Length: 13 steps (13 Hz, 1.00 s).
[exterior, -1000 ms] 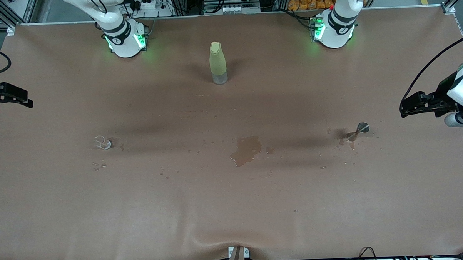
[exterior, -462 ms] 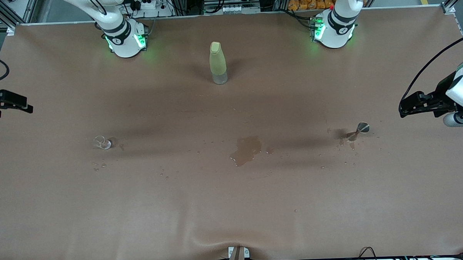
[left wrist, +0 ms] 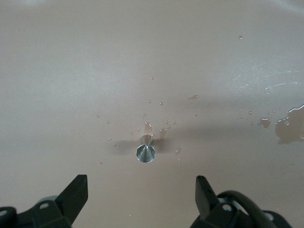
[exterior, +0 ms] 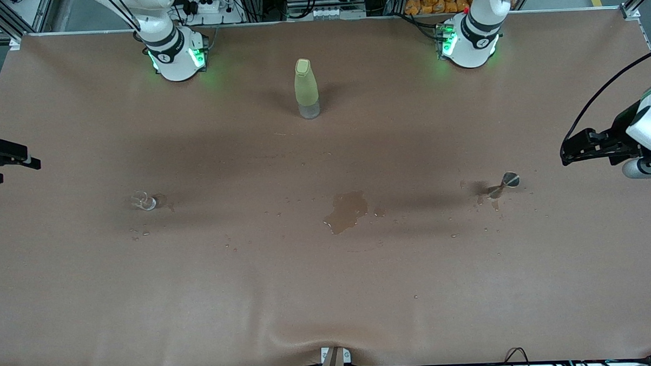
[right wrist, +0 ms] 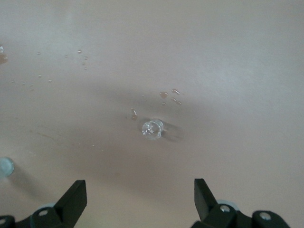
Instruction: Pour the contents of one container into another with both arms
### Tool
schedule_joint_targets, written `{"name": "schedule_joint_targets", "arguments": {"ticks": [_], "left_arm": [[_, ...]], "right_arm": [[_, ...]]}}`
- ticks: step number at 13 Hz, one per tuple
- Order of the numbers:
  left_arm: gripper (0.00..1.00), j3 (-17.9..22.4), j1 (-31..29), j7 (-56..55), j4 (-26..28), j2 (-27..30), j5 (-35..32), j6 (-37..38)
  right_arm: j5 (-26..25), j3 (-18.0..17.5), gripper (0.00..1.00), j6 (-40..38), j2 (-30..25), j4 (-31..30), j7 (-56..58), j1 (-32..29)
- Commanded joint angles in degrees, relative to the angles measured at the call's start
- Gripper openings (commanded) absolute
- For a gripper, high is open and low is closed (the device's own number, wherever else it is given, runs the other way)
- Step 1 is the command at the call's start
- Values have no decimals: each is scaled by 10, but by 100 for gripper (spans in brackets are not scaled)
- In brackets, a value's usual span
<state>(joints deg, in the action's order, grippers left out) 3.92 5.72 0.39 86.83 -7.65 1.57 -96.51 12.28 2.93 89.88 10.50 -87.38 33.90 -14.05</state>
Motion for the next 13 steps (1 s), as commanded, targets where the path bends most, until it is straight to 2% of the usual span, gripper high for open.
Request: {"name": "schedule_joint_targets", "arguments": {"ticks": [1, 2, 5, 6, 7, 9, 13], "left_arm": [[100, -1, 1, 8, -6, 2, -3, 0], [100, -1, 1, 10, -6, 2, -3, 0], [100, -3, -4, 30, -6, 2, 1, 0], [100, -3, -5, 61, -6, 1, 3, -1], [100, -2, -9, 112, -6, 0, 5, -4], [100, 0, -30, 218, -6, -6, 39, -7], [100, 0, -108, 485, -3, -40, 176, -7]], "right_arm": [[42, -8, 100, 1, 27, 5, 123, -42], [77, -6, 100, 1, 31, 3, 177, -55], [109, -8, 100, 0, 58, 4, 331, -79], [139, -7, 100, -3, 73, 3, 371, -84], [168, -7, 100, -8, 85, -2, 407, -104], [193, -7, 100, -7, 111, -25, 502, -127], [268, -7, 100, -8, 187, -29, 727, -160]]}}
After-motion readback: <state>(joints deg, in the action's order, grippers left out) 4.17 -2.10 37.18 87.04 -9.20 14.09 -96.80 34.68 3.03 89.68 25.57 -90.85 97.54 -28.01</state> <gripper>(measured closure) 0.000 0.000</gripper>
